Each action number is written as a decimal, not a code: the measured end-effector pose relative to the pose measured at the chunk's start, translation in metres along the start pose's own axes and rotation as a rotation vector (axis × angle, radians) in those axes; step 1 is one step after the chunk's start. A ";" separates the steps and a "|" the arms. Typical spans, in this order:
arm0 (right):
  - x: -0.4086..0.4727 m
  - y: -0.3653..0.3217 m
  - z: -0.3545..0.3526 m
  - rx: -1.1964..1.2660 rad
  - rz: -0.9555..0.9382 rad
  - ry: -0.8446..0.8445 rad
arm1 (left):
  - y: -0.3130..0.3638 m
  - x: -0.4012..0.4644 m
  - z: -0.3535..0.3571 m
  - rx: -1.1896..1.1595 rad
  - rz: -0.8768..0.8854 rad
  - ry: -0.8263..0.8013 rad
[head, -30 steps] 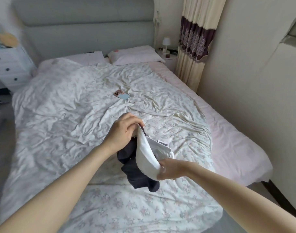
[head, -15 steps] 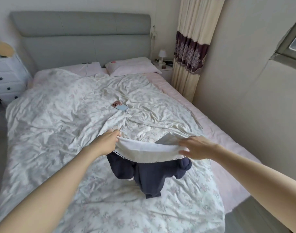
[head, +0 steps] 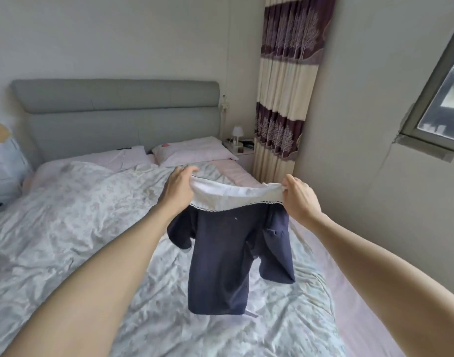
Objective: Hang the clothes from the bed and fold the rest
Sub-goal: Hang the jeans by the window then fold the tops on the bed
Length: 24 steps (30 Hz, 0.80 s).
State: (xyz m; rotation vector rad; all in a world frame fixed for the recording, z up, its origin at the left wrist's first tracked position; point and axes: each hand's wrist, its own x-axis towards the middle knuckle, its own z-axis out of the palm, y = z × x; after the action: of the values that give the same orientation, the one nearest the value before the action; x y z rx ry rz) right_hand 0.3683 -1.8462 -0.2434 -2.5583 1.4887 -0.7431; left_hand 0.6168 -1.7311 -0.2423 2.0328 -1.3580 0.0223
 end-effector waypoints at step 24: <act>-0.359 0.126 0.225 -0.073 0.221 -1.082 | -0.163 -0.330 0.192 0.346 -0.074 -1.081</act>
State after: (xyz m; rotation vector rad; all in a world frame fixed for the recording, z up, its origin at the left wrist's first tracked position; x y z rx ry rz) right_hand 0.2237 -1.6477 -0.6107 -2.1069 1.3050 0.6556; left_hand 0.5344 -1.5316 -0.5972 2.4887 -1.9786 -1.0772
